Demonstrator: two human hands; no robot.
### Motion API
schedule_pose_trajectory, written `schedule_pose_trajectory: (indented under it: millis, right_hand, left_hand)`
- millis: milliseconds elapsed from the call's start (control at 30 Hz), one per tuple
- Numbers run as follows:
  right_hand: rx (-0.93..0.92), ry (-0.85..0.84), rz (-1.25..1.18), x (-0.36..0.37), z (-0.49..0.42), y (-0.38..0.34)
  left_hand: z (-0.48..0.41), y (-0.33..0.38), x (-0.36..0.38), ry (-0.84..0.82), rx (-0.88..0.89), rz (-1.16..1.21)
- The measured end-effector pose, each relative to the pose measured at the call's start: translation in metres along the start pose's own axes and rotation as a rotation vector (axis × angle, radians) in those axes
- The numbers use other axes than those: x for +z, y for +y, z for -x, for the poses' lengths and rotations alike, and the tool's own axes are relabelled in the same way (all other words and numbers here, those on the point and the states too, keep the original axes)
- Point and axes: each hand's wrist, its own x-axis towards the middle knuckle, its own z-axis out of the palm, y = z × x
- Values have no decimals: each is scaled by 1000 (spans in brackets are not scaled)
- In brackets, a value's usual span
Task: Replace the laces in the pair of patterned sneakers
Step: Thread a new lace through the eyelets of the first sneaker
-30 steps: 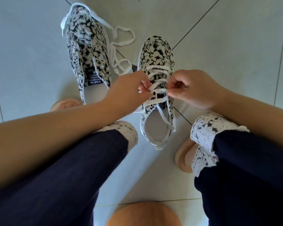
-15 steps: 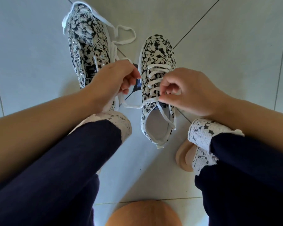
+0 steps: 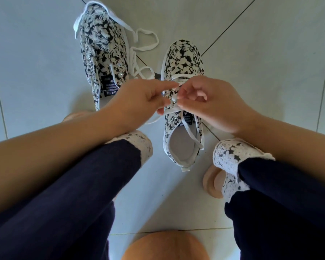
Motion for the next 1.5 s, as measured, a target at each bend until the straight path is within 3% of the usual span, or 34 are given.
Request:
schedule_pose_trajectory:
  millis: [133, 367, 600, 733, 1033, 1500]
  right_hand:
    - [-8, -122, -143, -1, -1, -8]
    - [35, -31, -53, -3, -4, -4]
    - [-87, 31, 421, -1, 7, 10]
    - [-103, 90, 549, 9, 13, 16]
    - [66, 165, 354, 18, 14, 16]
    - [75, 159, 338, 23, 13, 13]
  left_hand:
    - [-2, 7, 3, -53, 64, -163]
    - [1, 4, 6, -22, 13, -108]
    - [7, -10, 18, 60, -138, 98]
    - [11, -16, 27, 36, -181, 187]
    - [13, -11, 31, 81, -148, 104]
    - [11, -16, 35, 243, -157, 40]
